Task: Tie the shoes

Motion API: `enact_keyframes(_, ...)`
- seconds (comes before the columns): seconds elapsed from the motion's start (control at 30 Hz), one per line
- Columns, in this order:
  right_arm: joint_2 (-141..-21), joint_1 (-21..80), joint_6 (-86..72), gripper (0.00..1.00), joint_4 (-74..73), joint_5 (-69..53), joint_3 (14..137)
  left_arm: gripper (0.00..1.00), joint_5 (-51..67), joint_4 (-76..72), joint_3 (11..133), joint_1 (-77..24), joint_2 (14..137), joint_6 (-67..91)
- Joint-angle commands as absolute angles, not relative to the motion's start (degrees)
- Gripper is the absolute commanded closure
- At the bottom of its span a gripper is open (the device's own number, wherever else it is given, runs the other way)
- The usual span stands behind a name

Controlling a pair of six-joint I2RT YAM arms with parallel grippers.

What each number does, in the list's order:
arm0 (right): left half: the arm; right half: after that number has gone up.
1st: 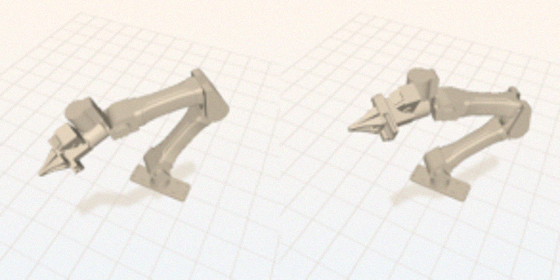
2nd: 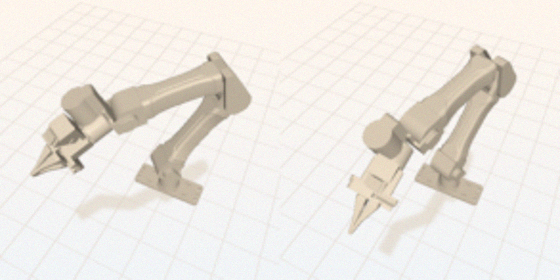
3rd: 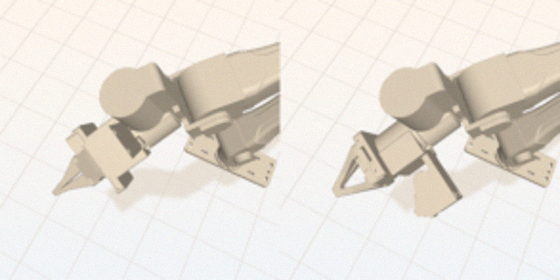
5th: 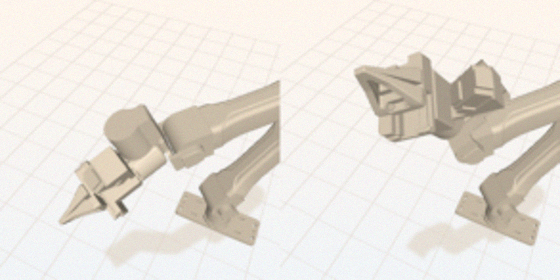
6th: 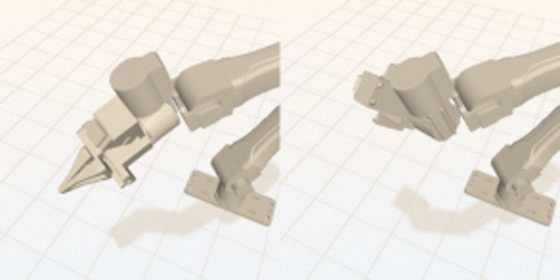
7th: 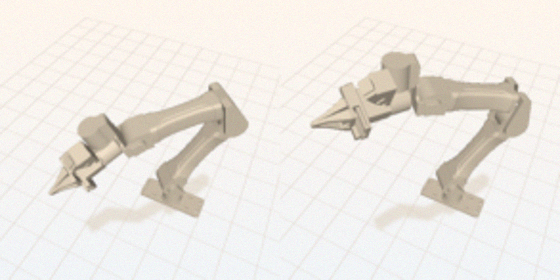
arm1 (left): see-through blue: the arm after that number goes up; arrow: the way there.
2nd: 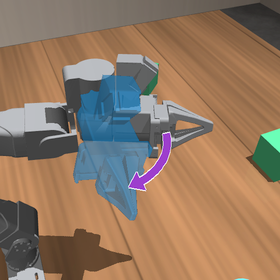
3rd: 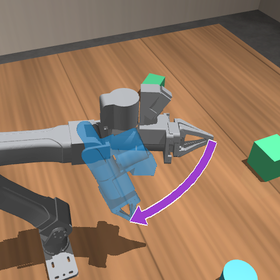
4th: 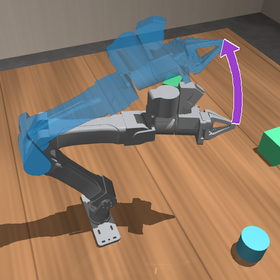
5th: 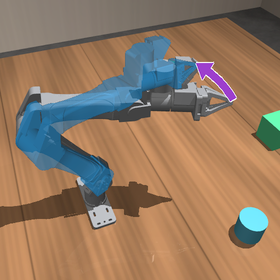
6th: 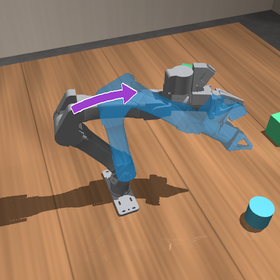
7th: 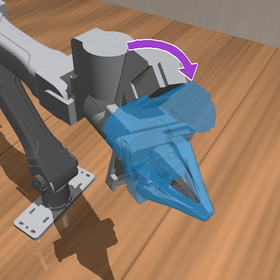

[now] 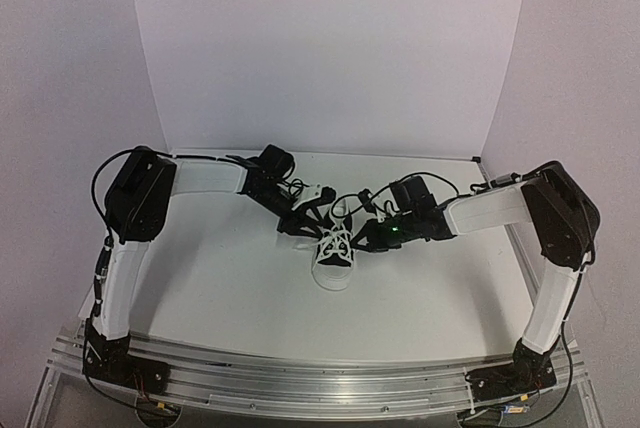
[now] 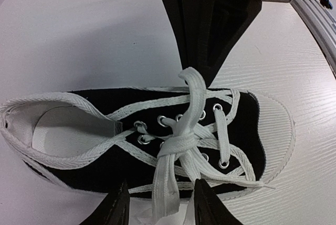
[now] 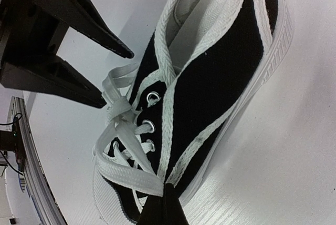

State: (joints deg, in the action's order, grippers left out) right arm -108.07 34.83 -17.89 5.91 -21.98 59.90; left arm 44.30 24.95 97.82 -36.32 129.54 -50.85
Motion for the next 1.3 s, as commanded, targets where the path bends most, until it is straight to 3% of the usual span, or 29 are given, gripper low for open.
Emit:
enact_keyframes(0.0, -106.4, 35.2, -18.1, 1.00, 5.5, -21.7, 61.7, 0.73, 42.1, 23.7, 100.4, -35.9, 130.1, -49.3)
enact_keyframes(0.07, -106.3, 35.2, -18.1, 1.00, 5.5, -21.7, 61.6, 0.78, 41.0, 23.6, 100.3, -36.2, 130.4, -49.8)
enact_keyframes(0.23, -105.6, 35.9, -18.6, 1.00, 5.0, -21.5, 61.2, 1.00, 38.6, 23.3, 101.0, -36.5, 131.7, -50.3)
enact_keyframes(0.63, -101.1, 42.7, -23.2, 1.00, 0.5, -19.0, 57.1, 1.00, 35.5, 13.6, 99.5, -35.7, 131.5, -46.9)
enact_keyframes(0.9, -104.1, 44.3, -25.2, 1.00, -1.9, -18.9, 57.9, 1.00, 31.4, 5.3, 97.8, -35.8, 133.3, -46.2)
enact_keyframes(1.27, -107.0, 45.8, -28.4, 1.00, -1.9, -19.6, 56.1, 1.00, 30.2, 5.7, 99.8, -35.7, 136.5, -47.2)
